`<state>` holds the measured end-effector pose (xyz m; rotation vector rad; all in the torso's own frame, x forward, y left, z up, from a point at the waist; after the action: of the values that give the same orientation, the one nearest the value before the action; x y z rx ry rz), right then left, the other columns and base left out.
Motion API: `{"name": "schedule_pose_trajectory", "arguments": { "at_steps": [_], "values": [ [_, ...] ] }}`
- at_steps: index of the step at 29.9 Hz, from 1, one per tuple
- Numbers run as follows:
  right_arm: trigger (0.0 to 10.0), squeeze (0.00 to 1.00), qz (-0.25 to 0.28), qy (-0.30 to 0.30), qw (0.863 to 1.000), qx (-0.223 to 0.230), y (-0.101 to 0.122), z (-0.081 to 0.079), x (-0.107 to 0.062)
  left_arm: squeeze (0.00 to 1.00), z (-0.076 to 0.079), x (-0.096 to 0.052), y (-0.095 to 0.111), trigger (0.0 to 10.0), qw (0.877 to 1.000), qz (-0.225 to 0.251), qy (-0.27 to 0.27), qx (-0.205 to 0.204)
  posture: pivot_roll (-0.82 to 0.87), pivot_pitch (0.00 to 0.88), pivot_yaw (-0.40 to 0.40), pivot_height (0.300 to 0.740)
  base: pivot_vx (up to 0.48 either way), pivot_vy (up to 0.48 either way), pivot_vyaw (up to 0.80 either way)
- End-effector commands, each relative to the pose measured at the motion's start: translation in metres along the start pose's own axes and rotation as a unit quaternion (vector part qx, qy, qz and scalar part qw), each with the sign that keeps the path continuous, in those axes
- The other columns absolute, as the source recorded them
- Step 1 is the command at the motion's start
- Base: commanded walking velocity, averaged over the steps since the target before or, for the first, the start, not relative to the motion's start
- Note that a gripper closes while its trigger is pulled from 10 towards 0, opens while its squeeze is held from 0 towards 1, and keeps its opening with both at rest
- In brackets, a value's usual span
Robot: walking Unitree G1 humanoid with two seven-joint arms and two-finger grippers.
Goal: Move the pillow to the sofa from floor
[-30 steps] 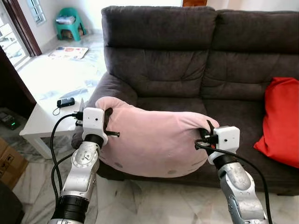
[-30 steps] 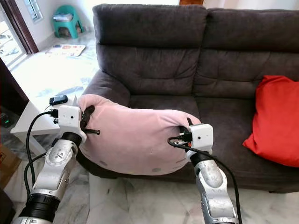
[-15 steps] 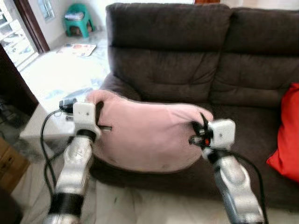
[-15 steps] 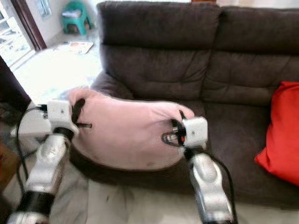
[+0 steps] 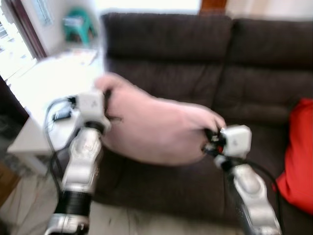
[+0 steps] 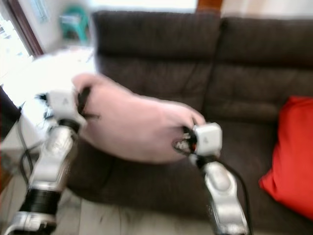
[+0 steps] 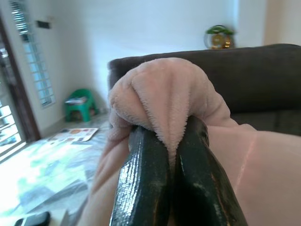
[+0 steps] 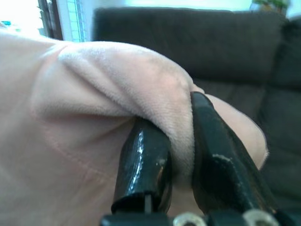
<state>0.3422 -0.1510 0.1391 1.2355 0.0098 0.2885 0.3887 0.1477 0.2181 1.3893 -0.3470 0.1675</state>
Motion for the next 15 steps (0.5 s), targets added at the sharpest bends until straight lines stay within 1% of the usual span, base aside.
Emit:
{"name": "schedule_pose_trajectory", "arguments": {
  "at_steps": [1, 4, 15],
  "values": [
    [10.0, 0.0, 0.049, 0.015, 0.999, 0.005, 0.027, -0.0113, 0.0087, 0.0, -0.0123, 0.0025, 0.0184, 10.0, 0.999, 0.03, 0.015, 0.013, -0.01, 0.002, -0.014, 0.74, 0.307, 0.0, 0.66],
    [10.0, 0.0, 0.045, 0.013, 0.999, 0.016, 0.0258, -0.0106, 0.0086, 0.0, -0.013, 0.0017, 0.0166, 10.0, 0.999, 0.026, 0.017, 0.013, -0.01, 0.004, -0.014, 0.74, 0.31, 0.0, 0.0],
    [10.0, 0.0, 0.041, 0.019, 0.999, 0.013, 0.0249, -0.0115, 0.0088, 0.0, -0.0156, 0.0007, 0.0135, 10.0, 0.999, 0.019, 0.021, 0.014, -0.01, 0.006, -0.02, 0.74, 0.309, 0.0, 0.0]
  ]
}}
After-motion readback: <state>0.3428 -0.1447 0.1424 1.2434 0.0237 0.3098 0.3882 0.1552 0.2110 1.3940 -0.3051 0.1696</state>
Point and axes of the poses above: a point about 5 cm out from each wrist's last joint towards the gripper, its own x axis pointing out of the wrist towards the gripper, its own y axis along the axis of the wrist's last joint, z = x × y, the point moved 6 cm from there along x, pointing out of the wrist towards the gripper, and after that the axes turned 15 degrees about -x, right-handed, at the moved point
